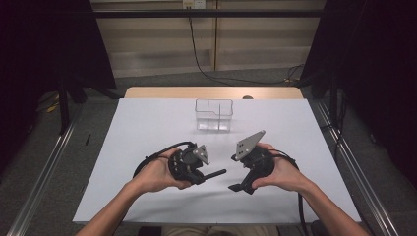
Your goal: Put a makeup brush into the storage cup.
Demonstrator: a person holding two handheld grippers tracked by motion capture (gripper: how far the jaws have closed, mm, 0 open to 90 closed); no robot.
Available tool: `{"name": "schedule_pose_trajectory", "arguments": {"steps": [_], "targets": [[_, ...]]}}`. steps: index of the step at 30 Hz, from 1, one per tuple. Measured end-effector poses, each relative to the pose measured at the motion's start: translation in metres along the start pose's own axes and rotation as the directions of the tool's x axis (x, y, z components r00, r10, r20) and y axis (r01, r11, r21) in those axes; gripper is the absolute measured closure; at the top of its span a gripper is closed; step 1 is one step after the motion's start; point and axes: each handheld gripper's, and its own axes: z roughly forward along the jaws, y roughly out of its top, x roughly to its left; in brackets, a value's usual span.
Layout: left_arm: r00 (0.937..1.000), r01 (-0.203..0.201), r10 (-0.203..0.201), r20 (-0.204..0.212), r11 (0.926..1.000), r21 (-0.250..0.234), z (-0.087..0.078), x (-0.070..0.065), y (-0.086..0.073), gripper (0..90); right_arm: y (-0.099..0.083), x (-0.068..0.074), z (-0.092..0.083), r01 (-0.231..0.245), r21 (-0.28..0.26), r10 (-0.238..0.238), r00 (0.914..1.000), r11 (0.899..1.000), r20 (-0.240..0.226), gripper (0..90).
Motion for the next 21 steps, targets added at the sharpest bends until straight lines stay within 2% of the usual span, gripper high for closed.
{"name": "schedule_pose_trajectory", "arguments": {"steps": [4,5,6,7,9,10,15,21], "targets": [[1.0,0.003,-0.003,0.008,1.0,0.005,0.001,0.0,0.0,78.9,0.006,-0.004,0.0,0.027,0.045,-0.026,0.9995,0.999,-0.016,7.8],[0.9999,-0.009,0.009,0.009,0.9997,0.022,0.002,0.0,0.001,78.8,0.007,-0.005,0.001,0.032,0.06,-0.031,0.9993,0.998,-0.019,8.1],[0.9999,-0.002,0.001,0.013,0.9997,0.026,0.003,-0.001,0.001,78.8,0.008,-0.005,0.002,0.037,0.075,-0.035,0.999,0.997,-0.027,8.7],[0.9998,-0.013,0.012,0.013,0.9996,0.027,0.004,-0.001,0.002,78.8,0.009,-0.006,0.003,0.043,0.087,-0.04,0.9986,0.995,-0.035,9.3],[0.9998,-0.013,0.013,0.017,0.9996,0.027,0.005,-0.001,0.003,78.8,0.01,-0.007,0.007,0.072,0.129,-0.066,0.9966,0.989,-0.05,10.1],[0.9999,-0.011,0.011,0.006,0.9997,0.023,0.007,-0.002,0.003,78.8,0.011,-0.007,0.008,0.074,0.143,-0.067,0.9961,0.987,-0.058,10.3],[0.9996,-0.025,0.024,0.011,0.9979,0.059,0.01,-0.002,0.005,78.8,0.015,-0.007,0.017,0.093,0.212,-0.077,0.9936,0.973,-0.083,13.1],[0.9994,-0.033,0.032,0.014,0.9973,0.066,0.012,-0.002,0.005,78.8,0.018,-0.009,0.022,0.108,0.239,-0.089,0.992,0.965,-0.089,24.6]]}}
